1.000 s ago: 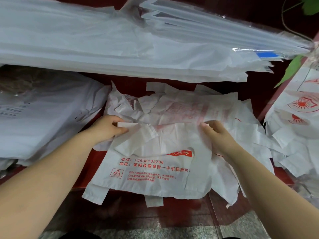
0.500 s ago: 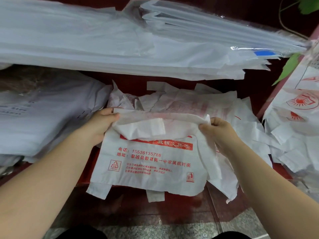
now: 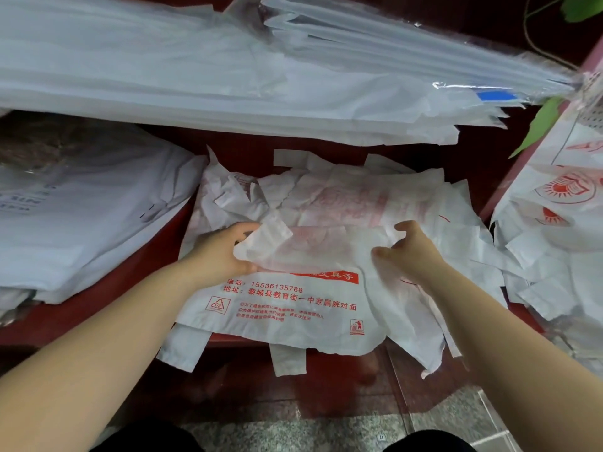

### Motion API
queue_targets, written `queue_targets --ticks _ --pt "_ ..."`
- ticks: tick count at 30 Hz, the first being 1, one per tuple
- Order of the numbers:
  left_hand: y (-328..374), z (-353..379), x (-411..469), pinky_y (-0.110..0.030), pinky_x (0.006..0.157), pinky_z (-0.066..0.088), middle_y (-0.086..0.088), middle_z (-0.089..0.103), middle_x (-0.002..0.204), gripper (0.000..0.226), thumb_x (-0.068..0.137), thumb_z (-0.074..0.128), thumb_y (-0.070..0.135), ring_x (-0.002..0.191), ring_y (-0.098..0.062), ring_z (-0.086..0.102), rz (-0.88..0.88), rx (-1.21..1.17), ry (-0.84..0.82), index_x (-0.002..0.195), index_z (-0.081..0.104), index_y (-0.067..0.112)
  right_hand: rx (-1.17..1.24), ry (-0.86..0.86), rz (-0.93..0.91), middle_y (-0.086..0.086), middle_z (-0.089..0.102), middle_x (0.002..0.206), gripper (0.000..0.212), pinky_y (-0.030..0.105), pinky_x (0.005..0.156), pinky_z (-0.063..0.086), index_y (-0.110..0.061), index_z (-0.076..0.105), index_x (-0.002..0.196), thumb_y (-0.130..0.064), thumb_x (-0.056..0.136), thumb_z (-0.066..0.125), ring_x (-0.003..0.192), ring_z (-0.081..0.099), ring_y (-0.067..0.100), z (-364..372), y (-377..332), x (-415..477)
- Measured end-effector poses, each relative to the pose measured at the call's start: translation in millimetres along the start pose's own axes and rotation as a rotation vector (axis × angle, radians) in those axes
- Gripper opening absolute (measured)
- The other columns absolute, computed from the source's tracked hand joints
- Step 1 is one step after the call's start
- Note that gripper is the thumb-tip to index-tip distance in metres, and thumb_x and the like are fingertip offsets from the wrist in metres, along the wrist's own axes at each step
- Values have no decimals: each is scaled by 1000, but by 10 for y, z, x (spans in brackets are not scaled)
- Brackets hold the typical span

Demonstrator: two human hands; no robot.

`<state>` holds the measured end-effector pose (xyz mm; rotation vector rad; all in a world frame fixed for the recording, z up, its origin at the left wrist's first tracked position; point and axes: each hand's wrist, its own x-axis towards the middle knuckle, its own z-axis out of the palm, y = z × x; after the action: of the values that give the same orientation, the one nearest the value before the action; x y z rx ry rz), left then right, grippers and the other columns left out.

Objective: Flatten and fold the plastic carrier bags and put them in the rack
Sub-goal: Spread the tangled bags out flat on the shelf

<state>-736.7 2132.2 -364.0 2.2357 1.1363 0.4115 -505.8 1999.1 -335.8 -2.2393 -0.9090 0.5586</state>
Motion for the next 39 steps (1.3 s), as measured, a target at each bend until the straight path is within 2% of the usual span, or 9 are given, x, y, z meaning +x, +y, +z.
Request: queue_targets --ticks 4,11,14,17,23,28,31,34,39 --pt "23 17 -22 -22 80 37 2 53 103 69 70 77 12 104 -17 51 -3 -121 122 130 45 24 -64 -116 3 3 53 74 58 23 55 37 -10 36 132 -15 81 63 70 51 18 -56 69 -64" --pt "-28 -244 -206 -16 72 35 8 59 95 29 70 78 12 95 -11 51 22 -173 225 92 60 15 232 -192 41 6 51 55 47 20 47 34 -4 46 126 -8 82 63 47 42 14 -125 24 -161" --pt "-103 -355 -437 -2 62 35 22 60 81 35 66 80 10 83 2 53 68 -119 115 75 56 34 343 -197 37 4 49 52 46 19 40 32 -6 44 126 -5 84 61 37 41 9 -86 -27 -223" --pt "-222 -368 -637 -1 64 38 30 63 73 43 65 79 6 80 12 54 73 -103 24 77 55 40 356 -201 38 8 52 62 49 21 43 35 -6 41 129 -5 84 61 44 43 13 17 -46 -307" --pt "-447 -469 -792 -19 101 31 26 54 99 45 74 67 -8 102 10 47 55 -30 -74 77 62 36 136 -250 -28 3 58 54 54 16 40 37 -11 38 130 -9 82 63 39 49 8 103 5 -406" --pt "-277 -646 -812 -2 90 29 33 64 85 73 77 43 -20 101 14 48 37 -221 35 59 69 46 -128 -206 -186 4 66 86 66 33 80 49 -19 29 137 -20 81 64 84 62 21 126 23 -453" --pt "-53 -554 -648 -15 94 30 16 62 111 47 92 44 2 111 -4 49 124 -128 206 92 68 43 -341 -175 -227 -3 62 87 65 30 74 46 -20 28 136 -34 82 61 85 60 20 179 -11 -510" --pt "104 -243 -364 -26 109 15 3 24 151 47 98 34 32 137 -12 22 113 275 56 143 29 20 -534 -110 -207 -2 62 98 60 29 72 44 -19 36 127 -54 81 54 92 60 21 223 -28 -523" --pt "-20 45 -106 -32 114 -4 -1 -6 156 56 100 17 39 143 -15 -6 -26 515 -134 147 -4 19 -431 220 -265 -2 56 80 40 28 66 34 -12 54 104 -49 88 48 84 54 21 134 4 -500"
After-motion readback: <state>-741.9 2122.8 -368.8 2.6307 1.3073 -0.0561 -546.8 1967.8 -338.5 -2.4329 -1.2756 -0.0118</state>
